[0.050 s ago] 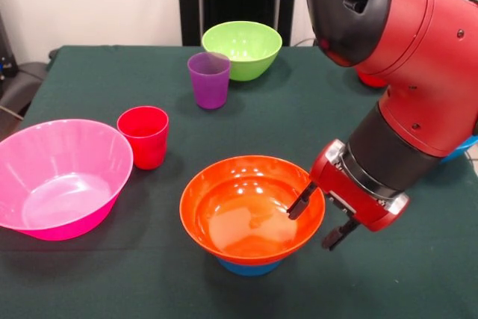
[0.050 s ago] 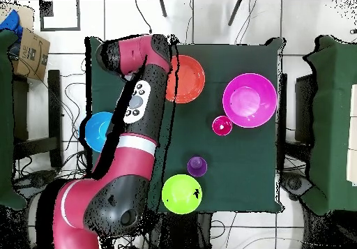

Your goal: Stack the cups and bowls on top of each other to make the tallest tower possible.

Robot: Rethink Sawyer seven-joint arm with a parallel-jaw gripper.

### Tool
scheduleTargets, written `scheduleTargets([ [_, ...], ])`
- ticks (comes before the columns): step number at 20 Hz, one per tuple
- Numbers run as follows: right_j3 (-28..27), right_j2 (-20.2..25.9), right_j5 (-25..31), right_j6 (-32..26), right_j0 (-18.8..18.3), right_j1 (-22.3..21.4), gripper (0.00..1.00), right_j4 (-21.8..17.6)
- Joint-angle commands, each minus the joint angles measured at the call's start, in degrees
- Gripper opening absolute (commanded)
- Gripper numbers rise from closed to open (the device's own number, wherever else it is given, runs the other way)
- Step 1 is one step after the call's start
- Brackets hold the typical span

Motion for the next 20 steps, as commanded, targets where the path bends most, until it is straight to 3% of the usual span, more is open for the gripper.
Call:
scheduleTargets([
  [1, 6.48, 7.35, -2.36, -1.48, 0.46, -0.4, 1.0, -1.43],
  [12, 19.81, 12.56, -4.18, -11.7, -0.51, -12.19, 1.0, -2.84],
  [17, 30.05, 21.43, -10.09, -19.28, -4.32, -19.88, 1.0, -0.87],
  [20, 36.3, 25.42, -13.15, -22.76, -6.31, -25.08, 1.0, -1.9],
])
